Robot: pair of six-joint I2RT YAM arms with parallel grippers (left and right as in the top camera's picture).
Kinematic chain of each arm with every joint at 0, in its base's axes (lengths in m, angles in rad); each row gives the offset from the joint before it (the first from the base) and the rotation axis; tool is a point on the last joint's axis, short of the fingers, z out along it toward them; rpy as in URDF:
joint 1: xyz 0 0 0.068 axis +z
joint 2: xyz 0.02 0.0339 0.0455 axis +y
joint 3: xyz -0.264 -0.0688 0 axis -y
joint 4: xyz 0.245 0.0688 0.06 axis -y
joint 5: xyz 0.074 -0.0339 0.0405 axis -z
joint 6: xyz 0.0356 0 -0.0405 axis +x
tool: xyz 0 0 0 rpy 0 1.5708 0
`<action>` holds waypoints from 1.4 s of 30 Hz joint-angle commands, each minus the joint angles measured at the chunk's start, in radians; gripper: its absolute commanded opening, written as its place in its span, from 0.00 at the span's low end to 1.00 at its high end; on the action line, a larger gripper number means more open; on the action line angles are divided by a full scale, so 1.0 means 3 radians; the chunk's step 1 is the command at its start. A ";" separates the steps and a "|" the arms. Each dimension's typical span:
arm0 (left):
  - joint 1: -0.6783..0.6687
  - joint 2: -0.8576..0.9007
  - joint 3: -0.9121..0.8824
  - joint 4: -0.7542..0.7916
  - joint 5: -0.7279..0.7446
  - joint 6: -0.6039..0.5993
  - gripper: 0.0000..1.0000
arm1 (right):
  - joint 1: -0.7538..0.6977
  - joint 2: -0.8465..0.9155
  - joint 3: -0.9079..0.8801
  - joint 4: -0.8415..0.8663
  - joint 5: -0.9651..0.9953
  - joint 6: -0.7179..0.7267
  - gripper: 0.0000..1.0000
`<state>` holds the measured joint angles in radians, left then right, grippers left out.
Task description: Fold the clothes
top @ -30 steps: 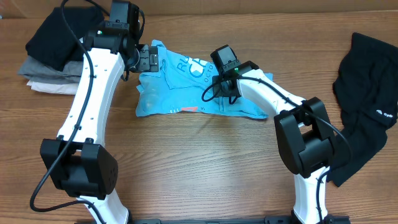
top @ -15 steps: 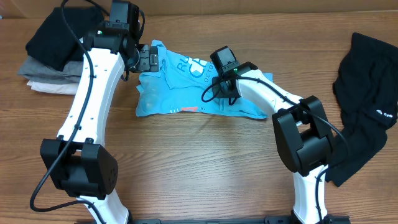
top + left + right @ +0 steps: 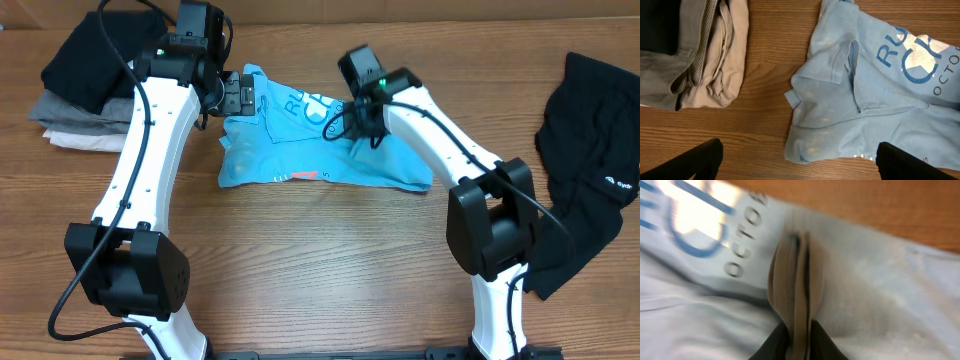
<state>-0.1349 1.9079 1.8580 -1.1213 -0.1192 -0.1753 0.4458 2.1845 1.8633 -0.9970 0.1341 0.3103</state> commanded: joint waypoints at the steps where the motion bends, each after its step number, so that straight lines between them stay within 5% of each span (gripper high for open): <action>1: 0.0038 -0.0036 0.0052 0.0013 0.0025 0.0076 1.00 | -0.0009 0.0015 0.0308 -0.0047 -0.0226 -0.0014 0.16; 26: 0.0038 -0.0036 0.0052 -0.0018 0.0027 0.0076 1.00 | 0.0387 0.0238 0.0313 0.0266 -0.0668 0.0127 0.16; 28: 0.0038 -0.0037 0.0052 -0.0018 0.0027 0.0076 1.00 | 0.0403 0.0238 0.0317 0.0242 -0.0693 0.0123 0.31; 31: 0.0038 -0.0037 0.0052 -0.0018 0.0027 0.0076 1.00 | 0.0406 0.0237 0.0406 0.0015 -0.0745 0.0122 0.79; 33: 0.0038 -0.0037 0.0052 -0.0017 0.0027 0.0076 1.00 | 0.0381 0.0228 0.0526 -0.0221 -0.0724 0.0113 0.96; 42: 0.0038 -0.0037 0.0052 -0.0015 0.0027 0.0075 1.00 | 0.0273 0.0160 0.0752 -0.0924 -0.0628 0.0198 0.96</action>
<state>-0.1349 1.9079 1.8580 -1.1290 -0.1192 -0.1753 0.5350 2.2639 2.0777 -1.2499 -0.0692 0.3447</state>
